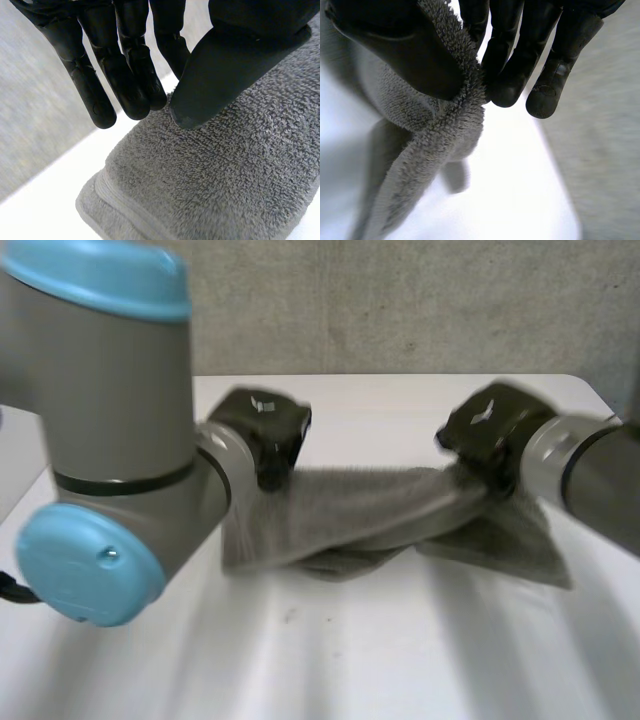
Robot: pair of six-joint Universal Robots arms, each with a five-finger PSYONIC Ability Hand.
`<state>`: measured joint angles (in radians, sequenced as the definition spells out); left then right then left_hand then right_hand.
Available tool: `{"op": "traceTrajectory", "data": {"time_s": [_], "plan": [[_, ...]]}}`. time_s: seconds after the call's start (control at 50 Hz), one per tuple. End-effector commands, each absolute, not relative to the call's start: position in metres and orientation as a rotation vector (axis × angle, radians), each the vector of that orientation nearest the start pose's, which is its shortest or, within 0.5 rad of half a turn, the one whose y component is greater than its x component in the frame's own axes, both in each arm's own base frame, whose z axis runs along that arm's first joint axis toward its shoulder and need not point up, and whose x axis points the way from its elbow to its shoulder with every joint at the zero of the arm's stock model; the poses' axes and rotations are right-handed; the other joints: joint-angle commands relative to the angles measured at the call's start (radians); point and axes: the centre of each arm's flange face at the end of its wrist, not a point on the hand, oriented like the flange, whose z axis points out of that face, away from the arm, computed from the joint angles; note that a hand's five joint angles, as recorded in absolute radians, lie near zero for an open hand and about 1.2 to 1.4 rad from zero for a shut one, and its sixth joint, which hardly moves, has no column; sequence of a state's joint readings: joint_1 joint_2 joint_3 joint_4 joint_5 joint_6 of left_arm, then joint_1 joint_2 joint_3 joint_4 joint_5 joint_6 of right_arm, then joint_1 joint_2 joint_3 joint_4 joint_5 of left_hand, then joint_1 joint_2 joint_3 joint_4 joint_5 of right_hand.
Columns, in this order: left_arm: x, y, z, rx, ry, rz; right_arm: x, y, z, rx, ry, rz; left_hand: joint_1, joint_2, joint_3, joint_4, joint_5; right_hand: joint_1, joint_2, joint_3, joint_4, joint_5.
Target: Fold the towel.
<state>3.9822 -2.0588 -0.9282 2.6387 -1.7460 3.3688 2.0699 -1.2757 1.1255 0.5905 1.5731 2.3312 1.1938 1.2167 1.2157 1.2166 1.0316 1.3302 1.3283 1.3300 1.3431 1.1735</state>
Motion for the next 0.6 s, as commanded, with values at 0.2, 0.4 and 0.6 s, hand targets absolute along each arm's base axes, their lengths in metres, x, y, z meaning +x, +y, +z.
{"op": "traceTrajectory", "data": {"time_s": [0.2, 0.4, 0.6], "plan": [[-0.358, -0.261, 0.177, 1.066, 2.506, -1.743, 0.307, -0.263, 0.193, -1.790, 2.290, -1.556, 0.202, 0.180, 0.181, 0.180, 0.190, 0.066, 0.068, 0.066, 0.053, 0.048], [-0.366, -0.288, 0.165, 1.043, 2.369, -1.917, 0.311, -0.276, 0.189, -1.643, 2.300, -1.686, 0.202, 0.180, 0.181, 0.180, 0.190, 0.066, 0.068, 0.066, 0.053, 0.048], [-0.388, -0.330, 0.229, 1.034, 1.966, -2.309, 0.341, -0.341, 0.265, -1.228, 1.938, -2.472, 0.202, 0.180, 0.181, 0.180, 0.190, 0.066, 0.068, 0.066, 0.053, 0.048]]}}
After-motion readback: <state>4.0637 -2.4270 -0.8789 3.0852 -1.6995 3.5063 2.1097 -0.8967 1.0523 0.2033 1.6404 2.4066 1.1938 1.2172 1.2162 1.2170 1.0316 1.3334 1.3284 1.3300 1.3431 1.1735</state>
